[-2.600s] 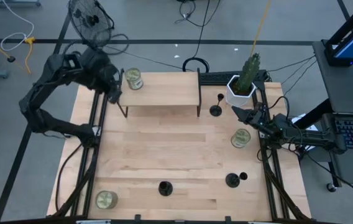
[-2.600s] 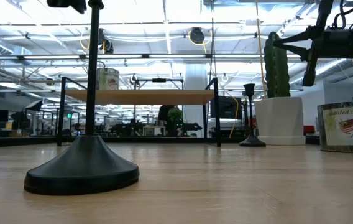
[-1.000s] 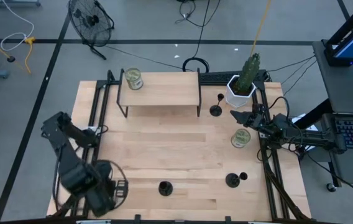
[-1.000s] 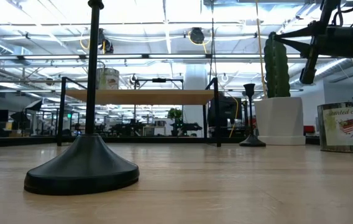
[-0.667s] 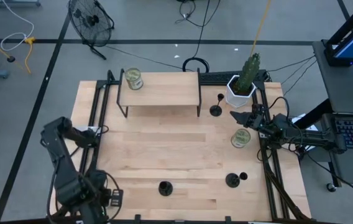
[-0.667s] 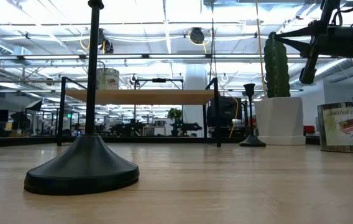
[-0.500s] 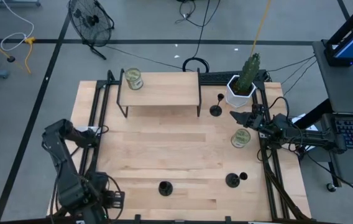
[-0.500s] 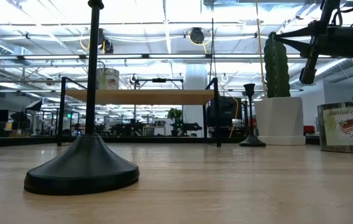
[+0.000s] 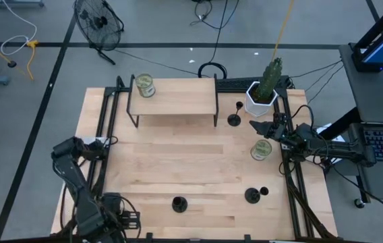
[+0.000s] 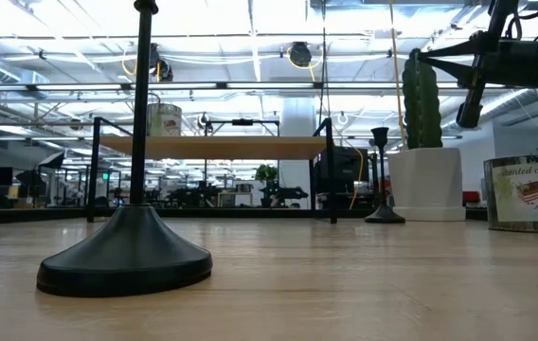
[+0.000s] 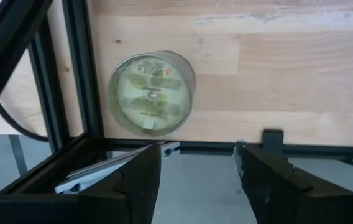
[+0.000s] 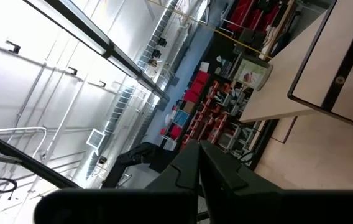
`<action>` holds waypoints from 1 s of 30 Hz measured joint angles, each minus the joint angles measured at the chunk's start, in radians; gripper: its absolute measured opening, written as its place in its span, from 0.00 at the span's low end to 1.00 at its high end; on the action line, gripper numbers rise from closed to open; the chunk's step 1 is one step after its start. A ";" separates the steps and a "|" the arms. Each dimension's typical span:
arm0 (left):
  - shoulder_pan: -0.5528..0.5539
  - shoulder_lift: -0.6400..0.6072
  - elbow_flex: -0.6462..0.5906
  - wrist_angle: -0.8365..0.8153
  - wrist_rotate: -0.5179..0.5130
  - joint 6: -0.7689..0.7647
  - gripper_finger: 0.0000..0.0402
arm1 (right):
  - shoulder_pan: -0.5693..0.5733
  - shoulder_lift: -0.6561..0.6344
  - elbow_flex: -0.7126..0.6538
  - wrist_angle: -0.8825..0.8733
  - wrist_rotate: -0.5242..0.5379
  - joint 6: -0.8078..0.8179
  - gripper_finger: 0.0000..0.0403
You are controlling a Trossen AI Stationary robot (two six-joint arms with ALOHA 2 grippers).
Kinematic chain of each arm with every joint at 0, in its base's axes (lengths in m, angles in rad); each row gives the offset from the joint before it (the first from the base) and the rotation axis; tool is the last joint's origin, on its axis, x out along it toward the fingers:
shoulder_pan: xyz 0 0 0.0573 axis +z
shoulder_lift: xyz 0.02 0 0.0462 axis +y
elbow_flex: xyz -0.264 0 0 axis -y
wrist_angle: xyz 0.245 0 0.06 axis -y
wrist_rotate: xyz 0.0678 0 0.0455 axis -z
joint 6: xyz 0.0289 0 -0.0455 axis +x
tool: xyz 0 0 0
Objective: Pick & Place candle stick holders
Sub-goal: Put the bottom left silver scented candle on the shelf
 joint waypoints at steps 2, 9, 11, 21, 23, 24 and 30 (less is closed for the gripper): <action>0.003 0.011 0.000 0.000 0.000 0.000 0.53 | 0.000 0.000 0.000 0.003 0.000 0.000 0.02; 0.003 0.042 -0.006 -0.001 0.034 -0.004 0.53 | 0.000 0.000 0.000 0.003 -0.001 0.000 0.02; 0.011 0.042 -0.031 0.003 0.078 -0.016 0.53 | 0.000 0.000 0.000 0.003 -0.001 0.000 0.02; 0.059 0.042 -0.130 0.054 0.056 0.002 0.53 | 0.000 0.000 0.000 0.003 0.000 0.001 0.02; 0.064 0.041 -0.153 0.062 0.060 0.009 0.53 | 0.000 0.000 0.000 0.003 0.000 0.001 0.02; 0.066 0.041 -0.168 0.072 0.065 0.009 0.53 | 0.000 0.000 0.000 0.003 0.000 0.001 0.02; 0.066 0.004 -0.262 0.164 0.078 0.000 0.53 | 0.000 0.000 0.000 0.003 0.002 0.001 0.02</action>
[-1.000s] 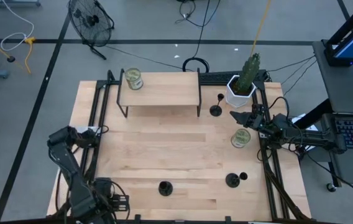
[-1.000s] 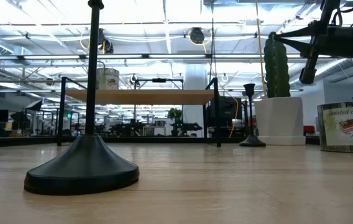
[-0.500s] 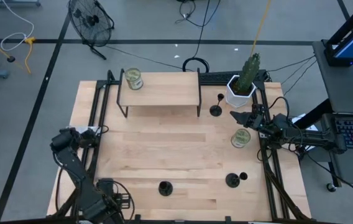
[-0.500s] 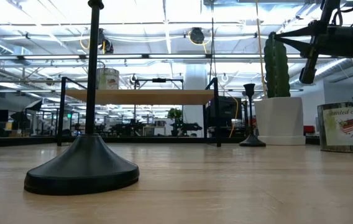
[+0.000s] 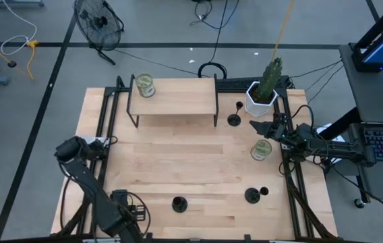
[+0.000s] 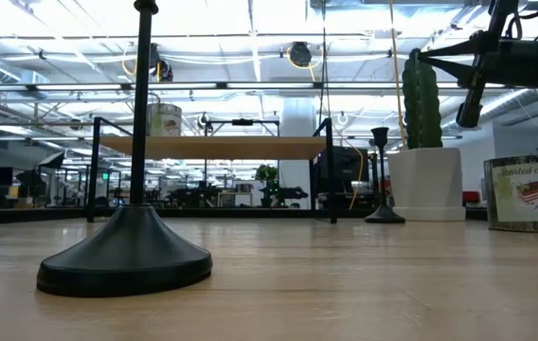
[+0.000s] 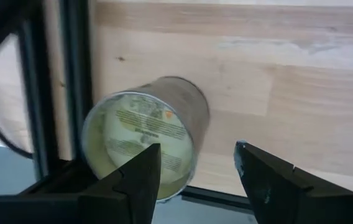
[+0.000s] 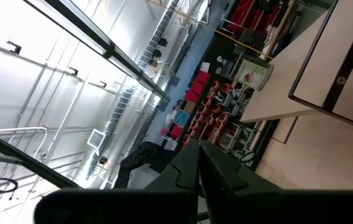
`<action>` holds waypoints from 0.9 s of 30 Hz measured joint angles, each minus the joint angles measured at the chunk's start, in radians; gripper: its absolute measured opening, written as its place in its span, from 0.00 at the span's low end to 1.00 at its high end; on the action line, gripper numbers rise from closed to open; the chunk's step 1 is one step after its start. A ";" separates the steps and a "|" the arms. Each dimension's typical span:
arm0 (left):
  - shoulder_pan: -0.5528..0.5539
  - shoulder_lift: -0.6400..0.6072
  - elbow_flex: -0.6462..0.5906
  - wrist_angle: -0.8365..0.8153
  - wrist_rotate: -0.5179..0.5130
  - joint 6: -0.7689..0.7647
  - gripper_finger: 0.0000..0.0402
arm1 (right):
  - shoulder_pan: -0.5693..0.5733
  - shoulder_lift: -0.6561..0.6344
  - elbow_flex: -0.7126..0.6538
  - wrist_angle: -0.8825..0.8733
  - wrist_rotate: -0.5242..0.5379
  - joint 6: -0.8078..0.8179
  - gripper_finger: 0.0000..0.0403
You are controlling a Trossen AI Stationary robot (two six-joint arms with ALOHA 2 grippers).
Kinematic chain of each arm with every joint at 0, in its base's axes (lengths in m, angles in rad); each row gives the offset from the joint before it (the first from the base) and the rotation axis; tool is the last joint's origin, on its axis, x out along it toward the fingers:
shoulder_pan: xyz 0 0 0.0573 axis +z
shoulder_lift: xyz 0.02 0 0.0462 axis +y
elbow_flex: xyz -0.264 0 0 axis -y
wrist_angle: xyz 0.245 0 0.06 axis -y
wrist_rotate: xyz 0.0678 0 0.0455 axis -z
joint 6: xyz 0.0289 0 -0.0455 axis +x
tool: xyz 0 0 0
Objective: Pick & Place candle stick holders
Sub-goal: Put the bottom left silver scented candle on the shelf
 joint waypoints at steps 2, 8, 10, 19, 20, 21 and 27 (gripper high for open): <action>0.000 -0.017 -0.038 0.039 0.003 0.001 0.53 | 0.000 0.000 0.000 0.000 0.000 0.000 0.02; 0.001 -0.049 -0.135 0.166 0.012 -0.003 0.53 | 0.000 0.000 0.000 0.000 0.000 0.028 0.02; 0.000 -0.048 -0.155 0.184 0.012 -0.001 0.53 | 0.000 0.000 0.000 0.000 0.000 0.028 0.02; -0.010 -0.048 -0.166 0.199 0.020 0.005 0.52 | 0.000 0.000 0.000 0.000 0.000 0.026 0.02; -0.012 -0.048 -0.166 0.199 0.021 0.005 0.50 | 0.000 0.000 0.000 0.000 0.000 0.026 0.02; -0.015 -0.048 -0.166 0.198 0.022 0.004 0.48 | 0.000 0.000 0.000 0.000 0.000 0.026 0.02; -0.023 -0.048 -0.166 0.183 0.023 0.001 0.32 | 0.000 0.000 0.000 0.000 0.000 0.026 0.02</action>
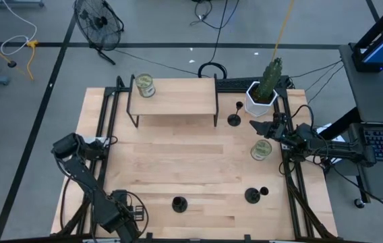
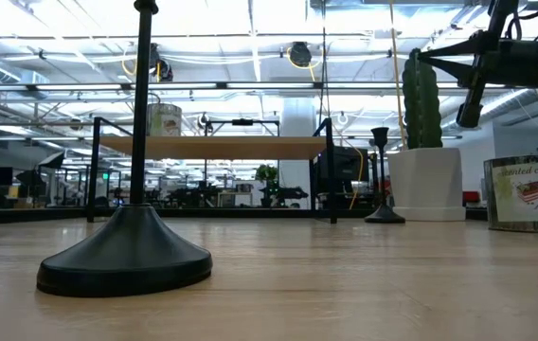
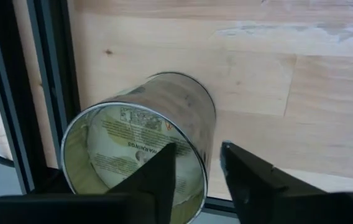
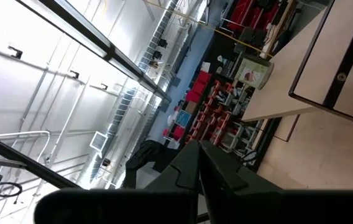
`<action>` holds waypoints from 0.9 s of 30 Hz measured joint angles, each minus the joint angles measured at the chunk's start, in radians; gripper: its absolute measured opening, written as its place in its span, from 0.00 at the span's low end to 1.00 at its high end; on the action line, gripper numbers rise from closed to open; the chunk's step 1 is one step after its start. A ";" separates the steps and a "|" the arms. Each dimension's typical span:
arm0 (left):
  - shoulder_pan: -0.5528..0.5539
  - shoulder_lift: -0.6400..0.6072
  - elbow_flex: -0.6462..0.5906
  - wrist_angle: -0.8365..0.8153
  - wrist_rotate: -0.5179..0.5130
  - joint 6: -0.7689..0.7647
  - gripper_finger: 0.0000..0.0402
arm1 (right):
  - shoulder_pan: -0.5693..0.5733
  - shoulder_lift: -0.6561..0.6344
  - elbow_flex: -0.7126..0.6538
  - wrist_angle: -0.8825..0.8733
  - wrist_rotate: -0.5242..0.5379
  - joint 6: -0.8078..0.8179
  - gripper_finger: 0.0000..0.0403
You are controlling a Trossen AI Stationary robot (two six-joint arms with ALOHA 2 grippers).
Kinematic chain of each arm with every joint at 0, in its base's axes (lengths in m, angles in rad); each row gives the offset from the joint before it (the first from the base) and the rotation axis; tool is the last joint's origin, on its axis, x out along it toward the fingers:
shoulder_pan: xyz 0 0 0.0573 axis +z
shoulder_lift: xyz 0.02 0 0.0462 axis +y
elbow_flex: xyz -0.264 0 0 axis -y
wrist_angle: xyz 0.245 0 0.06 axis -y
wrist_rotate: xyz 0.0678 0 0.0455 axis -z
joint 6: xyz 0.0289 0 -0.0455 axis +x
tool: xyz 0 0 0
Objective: Pick & Place candle stick holders
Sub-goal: Put the bottom left silver scented candle on the shelf
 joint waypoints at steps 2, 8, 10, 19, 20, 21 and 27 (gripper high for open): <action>0.000 0.000 0.000 -0.004 0.000 0.000 0.27 | 0.000 0.000 0.000 0.000 0.000 0.000 0.02; 0.001 0.000 0.000 -0.005 -0.005 0.003 0.10 | 0.000 0.000 0.000 0.000 -0.002 0.000 0.02; 0.000 0.000 0.001 -0.006 -0.010 0.007 0.04 | 0.000 0.000 0.000 0.000 -0.002 0.000 0.02; 0.003 0.001 0.000 -0.002 -0.002 0.031 0.01 | 0.000 0.000 0.000 0.000 -0.003 0.000 0.02; 0.005 0.001 0.002 -0.002 -0.003 0.040 0.01 | 0.000 0.000 0.000 0.000 -0.003 0.000 0.02; 0.006 0.001 0.005 -0.002 -0.005 0.049 0.01 | 0.000 0.000 0.000 0.000 -0.003 0.000 0.02; 0.021 -0.041 0.015 -0.006 -0.044 0.116 0.01 | 0.000 0.000 0.000 0.000 -0.003 0.000 0.02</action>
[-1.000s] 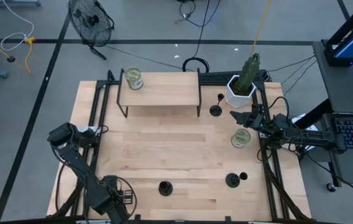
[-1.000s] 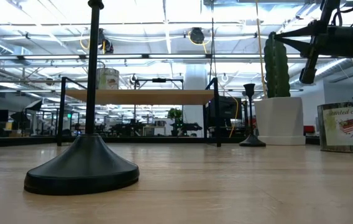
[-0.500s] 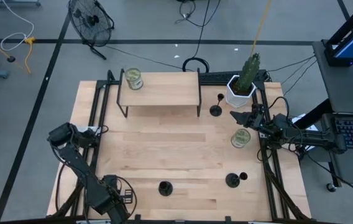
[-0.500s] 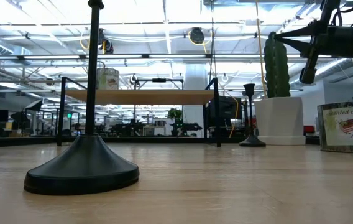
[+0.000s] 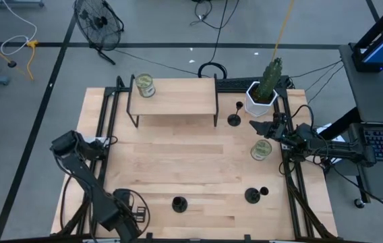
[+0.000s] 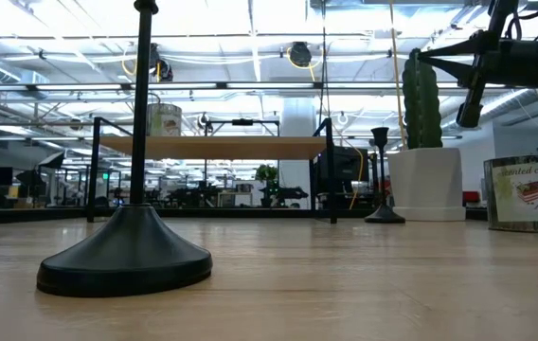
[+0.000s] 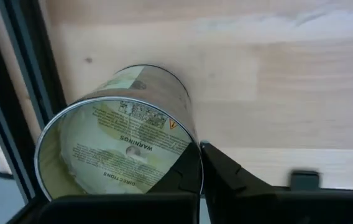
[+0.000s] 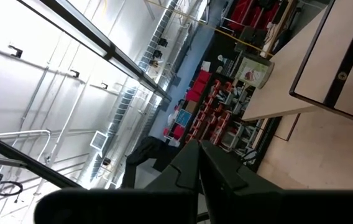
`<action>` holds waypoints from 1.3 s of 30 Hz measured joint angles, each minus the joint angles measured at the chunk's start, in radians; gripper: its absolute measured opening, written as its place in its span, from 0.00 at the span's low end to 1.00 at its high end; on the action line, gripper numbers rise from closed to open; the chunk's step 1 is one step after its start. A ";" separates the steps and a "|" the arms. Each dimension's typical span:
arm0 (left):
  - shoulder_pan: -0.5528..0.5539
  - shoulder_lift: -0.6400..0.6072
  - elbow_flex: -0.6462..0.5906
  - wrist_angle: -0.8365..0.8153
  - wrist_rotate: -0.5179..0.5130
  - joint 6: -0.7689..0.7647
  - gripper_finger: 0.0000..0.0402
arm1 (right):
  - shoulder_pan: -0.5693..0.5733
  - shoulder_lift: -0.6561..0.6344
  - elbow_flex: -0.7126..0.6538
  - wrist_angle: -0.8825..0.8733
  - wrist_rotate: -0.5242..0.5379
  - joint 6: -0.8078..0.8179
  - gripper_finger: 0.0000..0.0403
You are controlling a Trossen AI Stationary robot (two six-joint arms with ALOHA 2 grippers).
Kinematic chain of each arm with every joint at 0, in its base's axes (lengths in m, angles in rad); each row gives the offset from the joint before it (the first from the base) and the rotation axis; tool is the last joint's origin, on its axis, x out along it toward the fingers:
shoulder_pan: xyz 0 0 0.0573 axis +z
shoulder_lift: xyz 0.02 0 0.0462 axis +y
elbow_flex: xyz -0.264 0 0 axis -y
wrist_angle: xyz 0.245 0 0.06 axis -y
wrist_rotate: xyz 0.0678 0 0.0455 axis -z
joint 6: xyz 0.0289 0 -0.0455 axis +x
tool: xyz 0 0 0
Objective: Pick & Place candle stick holders
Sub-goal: Put the bottom left silver scented candle on the shelf
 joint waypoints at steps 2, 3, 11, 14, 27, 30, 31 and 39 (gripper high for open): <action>0.006 -0.027 0.000 -0.008 -0.039 0.017 0.01 | 0.000 0.000 0.000 0.000 0.000 0.000 0.02; 0.011 -0.043 0.000 -0.014 -0.053 0.028 0.01 | 0.000 0.000 0.000 0.000 0.000 0.000 0.02; 0.095 -0.174 0.002 -0.061 -0.249 0.175 0.00 | 0.000 0.000 0.000 0.000 0.000 0.000 0.02; 0.163 -0.212 0.002 -0.073 -0.295 0.277 0.00 | 0.000 0.000 0.000 0.000 0.000 0.000 0.02; 0.561 -0.253 0.209 -0.115 -0.378 0.910 0.00 | 0.000 0.000 0.000 0.000 0.002 0.003 0.02; 0.647 -0.253 0.263 -0.115 -0.397 1.004 0.00 | 0.000 0.000 0.000 0.000 0.002 0.003 0.02; 0.672 -0.253 0.279 -0.115 -0.401 1.035 0.00 | 0.000 0.000 0.000 0.000 0.003 0.003 0.02; 0.880 -0.252 0.356 -0.110 -0.400 1.270 0.00 | 0.000 0.000 0.000 0.000 0.003 0.000 0.02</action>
